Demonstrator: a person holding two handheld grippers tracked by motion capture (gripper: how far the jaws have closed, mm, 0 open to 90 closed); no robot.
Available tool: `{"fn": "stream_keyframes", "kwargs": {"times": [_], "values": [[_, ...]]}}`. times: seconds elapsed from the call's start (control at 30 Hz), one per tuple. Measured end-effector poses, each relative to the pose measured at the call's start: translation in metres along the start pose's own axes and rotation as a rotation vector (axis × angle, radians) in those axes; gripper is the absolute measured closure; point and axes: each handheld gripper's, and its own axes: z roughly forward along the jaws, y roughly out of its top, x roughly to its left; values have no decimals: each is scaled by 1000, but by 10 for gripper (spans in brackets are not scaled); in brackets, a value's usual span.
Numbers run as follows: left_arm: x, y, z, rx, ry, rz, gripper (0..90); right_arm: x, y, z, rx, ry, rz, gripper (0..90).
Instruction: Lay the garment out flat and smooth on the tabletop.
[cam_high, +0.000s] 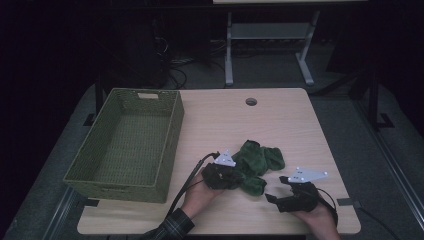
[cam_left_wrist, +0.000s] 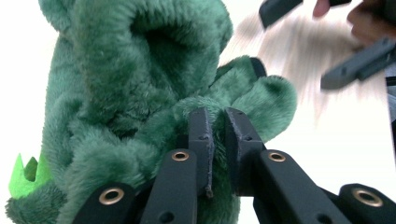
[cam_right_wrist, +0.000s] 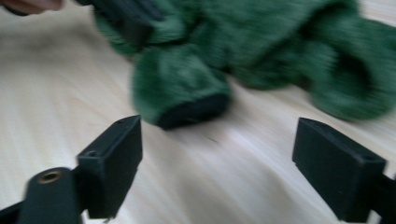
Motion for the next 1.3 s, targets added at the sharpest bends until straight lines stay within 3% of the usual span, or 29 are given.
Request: {"fn": "stream_keyframes", "kwargs": {"times": [0.17,0.27,0.3,0.33,0.37,0.4,0.43,0.6,0.87,1.03,1.3], "values": [[-4,4,-8,-40,-13,-1,834,18,5,13,32,28,-23,324],[-4,6,-11,-57,-20,-1,839,21,5,17,45,12,-28,374],[-5,6,-13,-64,-22,-5,842,22,5,18,50,8,-28,404],[-6,8,-17,-76,-22,3,845,21,6,19,53,-5,-29,514],[-6,8,-17,-76,-22,3,846,21,6,19,53,-5,-29,514],[-5,10,-20,-84,-21,-2,846,18,6,19,51,-6,-26,617],[-5,10,-20,-84,-21,-2,847,18,6,19,51,-6,-26,617],[-3,12,-30,-115,-24,-14,849,11,7,15,47,16,1,821],[2,11,-47,-143,-13,-33,851,-1,7,1,26,-8,11,829],[5,6,-59,-151,4,-41,852,-13,5,-14,8,-44,-7,829],[10,-16,-67,-126,27,-80,855,-35,-4,-39,-12,-105,30,830]]}}
